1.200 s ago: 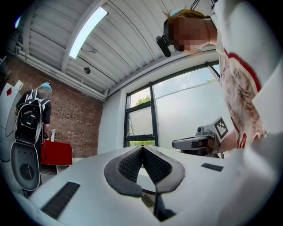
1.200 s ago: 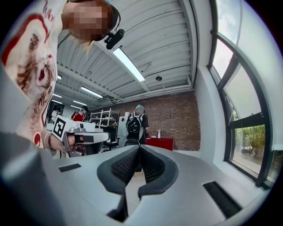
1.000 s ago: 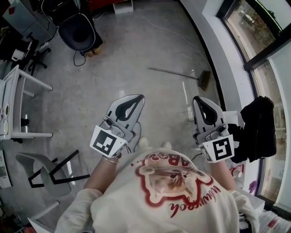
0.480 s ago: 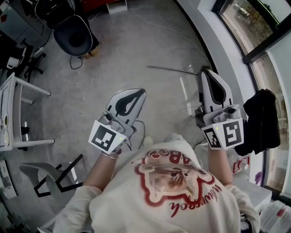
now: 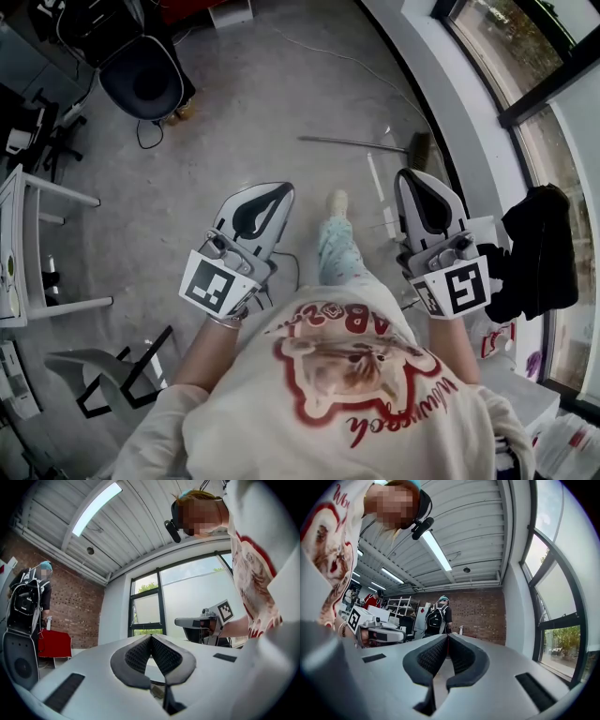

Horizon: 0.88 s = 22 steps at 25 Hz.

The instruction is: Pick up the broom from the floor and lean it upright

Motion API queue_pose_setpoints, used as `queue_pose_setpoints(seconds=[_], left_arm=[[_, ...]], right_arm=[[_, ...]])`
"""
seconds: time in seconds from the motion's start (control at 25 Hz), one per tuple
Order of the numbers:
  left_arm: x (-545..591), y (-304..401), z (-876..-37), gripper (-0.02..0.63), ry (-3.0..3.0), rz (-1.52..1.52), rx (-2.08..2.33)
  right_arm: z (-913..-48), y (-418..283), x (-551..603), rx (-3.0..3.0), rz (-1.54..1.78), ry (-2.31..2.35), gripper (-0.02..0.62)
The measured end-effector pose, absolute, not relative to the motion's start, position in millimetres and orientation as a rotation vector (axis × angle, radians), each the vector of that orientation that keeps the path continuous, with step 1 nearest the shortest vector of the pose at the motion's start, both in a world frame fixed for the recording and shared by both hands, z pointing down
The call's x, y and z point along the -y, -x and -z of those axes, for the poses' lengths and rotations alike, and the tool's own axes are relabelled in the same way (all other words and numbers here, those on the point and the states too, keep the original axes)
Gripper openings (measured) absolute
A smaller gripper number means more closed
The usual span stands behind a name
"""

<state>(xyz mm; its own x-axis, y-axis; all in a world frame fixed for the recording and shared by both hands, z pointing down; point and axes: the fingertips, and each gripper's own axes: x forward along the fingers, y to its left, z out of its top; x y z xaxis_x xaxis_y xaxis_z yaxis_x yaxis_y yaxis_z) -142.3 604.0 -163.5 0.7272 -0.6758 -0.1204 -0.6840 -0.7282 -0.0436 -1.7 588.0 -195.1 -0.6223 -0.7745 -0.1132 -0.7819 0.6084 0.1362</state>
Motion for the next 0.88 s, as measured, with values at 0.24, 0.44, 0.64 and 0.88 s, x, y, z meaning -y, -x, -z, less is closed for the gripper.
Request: queue_pose_setpoints(seconds=[0.24, 0.44, 0.64, 0.88], left_arm=[[-554.7, 154.6, 148.9, 0.016, 2.828, -0.125, -1.191], [-485.4, 162.8, 142.3, 0.017, 2.816, -0.109, -1.237], [-392.7, 150.3, 148.6, 0.017, 2.784, -0.124, -1.265], [-284.1, 114.6, 160.3, 0.017, 2.77, -0.162, -1.226]], right_arm=[[179.9, 12.5, -530.1, -2.81, -0.278, 1.285, 0.025], [173.9, 25.5, -456.0, -2.847, -0.288, 1.219, 0.025], [181.4, 4.5, -362.7, -2.826, -0.269, 1.207, 0.025], [175.9, -38.7, -259.8, -2.822, -0.193, 1.243, 0.025]])
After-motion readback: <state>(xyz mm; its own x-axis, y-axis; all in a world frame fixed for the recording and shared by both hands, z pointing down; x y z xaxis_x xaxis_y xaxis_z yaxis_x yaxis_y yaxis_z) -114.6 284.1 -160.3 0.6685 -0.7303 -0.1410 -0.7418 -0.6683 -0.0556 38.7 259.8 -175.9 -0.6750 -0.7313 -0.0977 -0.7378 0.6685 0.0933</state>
